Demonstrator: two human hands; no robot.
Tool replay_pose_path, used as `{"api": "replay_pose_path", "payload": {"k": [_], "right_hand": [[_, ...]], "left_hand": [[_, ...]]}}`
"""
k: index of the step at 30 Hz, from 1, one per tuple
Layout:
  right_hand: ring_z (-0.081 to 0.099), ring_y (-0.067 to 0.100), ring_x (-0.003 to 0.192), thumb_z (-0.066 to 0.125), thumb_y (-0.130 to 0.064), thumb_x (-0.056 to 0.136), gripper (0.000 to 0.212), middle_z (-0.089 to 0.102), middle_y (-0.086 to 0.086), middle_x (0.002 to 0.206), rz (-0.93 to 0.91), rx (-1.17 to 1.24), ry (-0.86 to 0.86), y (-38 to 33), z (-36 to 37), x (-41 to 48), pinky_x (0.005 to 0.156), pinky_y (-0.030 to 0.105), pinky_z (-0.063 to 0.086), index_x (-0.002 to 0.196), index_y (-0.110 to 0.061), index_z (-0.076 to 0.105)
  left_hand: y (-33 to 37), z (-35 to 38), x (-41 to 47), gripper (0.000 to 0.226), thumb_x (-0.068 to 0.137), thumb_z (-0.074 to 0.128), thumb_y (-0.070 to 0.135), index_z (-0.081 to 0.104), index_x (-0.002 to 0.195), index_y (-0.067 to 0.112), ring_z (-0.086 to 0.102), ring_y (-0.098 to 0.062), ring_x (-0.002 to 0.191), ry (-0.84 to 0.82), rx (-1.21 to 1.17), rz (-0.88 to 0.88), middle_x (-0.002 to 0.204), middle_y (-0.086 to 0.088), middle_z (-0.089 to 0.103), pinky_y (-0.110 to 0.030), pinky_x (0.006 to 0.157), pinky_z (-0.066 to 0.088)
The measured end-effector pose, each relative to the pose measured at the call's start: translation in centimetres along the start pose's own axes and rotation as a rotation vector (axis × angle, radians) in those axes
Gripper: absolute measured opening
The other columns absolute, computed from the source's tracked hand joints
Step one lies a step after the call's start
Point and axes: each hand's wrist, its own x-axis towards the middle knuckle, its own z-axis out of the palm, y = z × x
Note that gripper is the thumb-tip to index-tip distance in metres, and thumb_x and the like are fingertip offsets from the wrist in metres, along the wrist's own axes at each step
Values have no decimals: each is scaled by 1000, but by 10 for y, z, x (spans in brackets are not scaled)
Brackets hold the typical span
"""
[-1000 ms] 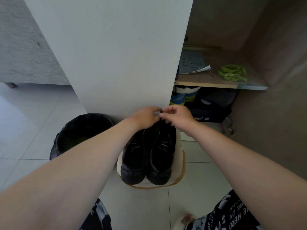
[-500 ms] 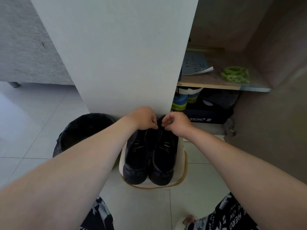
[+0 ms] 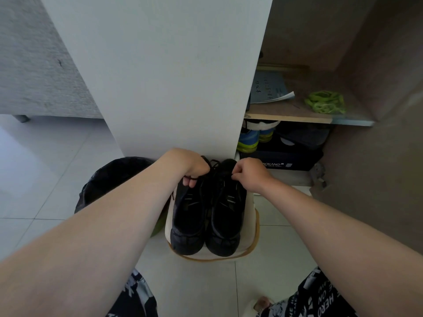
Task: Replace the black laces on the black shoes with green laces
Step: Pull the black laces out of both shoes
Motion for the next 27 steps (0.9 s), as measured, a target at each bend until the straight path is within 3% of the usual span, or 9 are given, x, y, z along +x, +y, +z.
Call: {"api": "replay_pose_path", "payload": {"k": [3, 5, 8, 12, 18, 23, 27], "right_hand": [[65, 19, 93, 73, -19, 90, 5, 72, 2, 98, -31, -16, 7, 0, -1, -1, 83, 33, 53, 92, -16, 75], [67, 19, 94, 73, -20, 89, 5, 73, 1, 97, -51, -17, 18, -2, -2, -3, 84, 35, 54, 92, -18, 76], [67, 18, 92, 71, -26, 87, 11, 75, -2, 96, -81, -51, 60, -5, -4, -7, 77, 34, 55, 94, -24, 79], [66, 23, 94, 67, -24, 91, 11, 73, 1, 100, -92, -61, 59, -6, -9, -8, 76, 35, 54, 96, -24, 76], [63, 25, 102, 62, -25, 97, 16, 69, 7, 110, -71, -47, 45, -3, -7, -6, 80, 34, 51, 108, -16, 70], [66, 18, 97, 75, -22, 87, 17, 73, 2, 104, 25, 19, -34, 0, -7, -5, 88, 34, 55, 99, -11, 76], [69, 19, 81, 81, -32, 78, 23, 75, 3, 83, 134, 7, -52, 4, -7, -1, 78, 39, 60, 81, -9, 78]], "left_hand": [[7, -7, 6, 38, 101, 42, 41, 70, 108, 17, 64, -26, 106, 463, 310, -15, 113, -2, 68, -31, 80, 44], [19, -3, 18, 29, 98, 51, 37, 68, 115, 21, 62, -29, 108, 652, 257, 128, 117, -4, 66, -33, 79, 47], [34, 12, 27, 28, 93, 56, 44, 72, 107, 26, 63, -28, 105, 532, 19, 326, 111, -4, 68, -34, 83, 51], [38, 27, 37, 29, 90, 65, 36, 70, 111, 17, 61, -30, 109, 433, 62, 295, 114, -9, 67, -37, 88, 51], [32, 25, 39, 32, 101, 47, 32, 70, 108, 12, 60, -30, 105, 481, -135, 285, 114, -12, 67, -30, 81, 45], [26, 21, 35, 30, 104, 37, 33, 59, 115, 16, 61, -29, 107, 687, 270, 215, 116, -8, 66, -35, 83, 40], [18, 10, 30, 23, 96, 46, 18, 58, 115, 16, 56, -27, 112, 730, 553, 28, 115, -5, 66, -37, 99, 34]]}}
